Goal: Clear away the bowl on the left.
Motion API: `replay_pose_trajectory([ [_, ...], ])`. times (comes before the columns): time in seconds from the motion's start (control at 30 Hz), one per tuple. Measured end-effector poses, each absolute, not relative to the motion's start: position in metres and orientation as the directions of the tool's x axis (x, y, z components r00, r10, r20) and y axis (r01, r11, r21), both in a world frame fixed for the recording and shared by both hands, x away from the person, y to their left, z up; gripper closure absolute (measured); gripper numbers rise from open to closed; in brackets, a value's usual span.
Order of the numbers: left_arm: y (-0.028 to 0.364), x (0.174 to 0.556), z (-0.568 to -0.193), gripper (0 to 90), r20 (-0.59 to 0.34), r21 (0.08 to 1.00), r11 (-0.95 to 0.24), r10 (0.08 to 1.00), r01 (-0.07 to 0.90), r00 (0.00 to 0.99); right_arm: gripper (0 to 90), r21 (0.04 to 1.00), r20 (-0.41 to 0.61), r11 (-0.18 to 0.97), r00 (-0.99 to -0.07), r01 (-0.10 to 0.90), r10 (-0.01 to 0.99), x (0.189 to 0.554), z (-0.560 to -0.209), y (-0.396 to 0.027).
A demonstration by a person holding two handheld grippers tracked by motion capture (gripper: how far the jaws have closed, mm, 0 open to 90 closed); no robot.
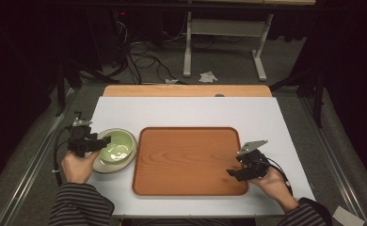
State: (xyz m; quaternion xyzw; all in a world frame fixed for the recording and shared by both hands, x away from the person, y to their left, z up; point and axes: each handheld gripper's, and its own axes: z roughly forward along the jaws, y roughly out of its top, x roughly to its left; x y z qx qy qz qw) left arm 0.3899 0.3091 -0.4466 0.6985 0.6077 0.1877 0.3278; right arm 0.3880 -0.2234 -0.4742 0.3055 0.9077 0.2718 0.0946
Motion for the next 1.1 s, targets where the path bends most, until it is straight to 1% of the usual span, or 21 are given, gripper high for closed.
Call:
replay_pose_trajectory([
  [0.2, 0.314, 0.392, -0.452, 41.0, -0.157, 0.659, -0.022, 0.974, 0.752, 0.165, 34.7, 0.552, -0.005, 0.668, -0.799, 0.499, 0.601, 0.388, -0.475, -0.223],
  [0.33, 0.314, 0.397, -0.46, 41.4, -0.165, 0.619, -0.021, 0.974, 0.785, 0.156, 34.7, 0.548, -0.006, 0.671, -0.799, 0.5, 0.601, 0.388, -0.475, -0.223],
  [0.67, 0.313, 0.402, -0.468, 43.8, -0.179, 0.569, -0.032, 0.971, 0.821, 0.161, 34.7, 0.541, -0.01, 0.677, -0.801, 0.499, 0.598, 0.388, -0.475, -0.222],
  [0.77, 0.312, 0.403, -0.469, 46.1, -0.188, 0.558, -0.038, 0.967, 0.829, 0.171, 34.7, 0.542, -0.005, 0.677, -0.804, 0.498, 0.595, 0.388, -0.476, -0.222],
  [0.83, 0.314, 0.404, -0.472, 47.7, -0.255, 0.549, -0.002, 0.952, 0.836, 0.17, 34.6, 0.543, -0.001, 0.673, -0.802, 0.502, 0.598, 0.387, -0.476, -0.221],
  [0.87, 0.315, 0.404, -0.473, 48.2, -0.261, 0.543, 0.0, 0.951, 0.839, 0.168, 34.6, 0.542, 0.001, 0.673, -0.801, 0.503, 0.599, 0.387, -0.476, -0.221],
  [1.0, 0.315, 0.406, -0.477, 52.2, -0.239, 0.517, -0.004, 0.96, 0.856, 0.149, 34.6, 0.537, -0.004, 0.68, -0.805, 0.499, 0.594, 0.388, -0.476, -0.222],
  [1.1, 0.315, 0.406, -0.477, 55.0, -0.236, 0.518, -0.005, 0.96, 0.855, 0.149, 34.7, 0.539, -0.004, 0.679, -0.805, 0.498, 0.593, 0.388, -0.476, -0.221],
])
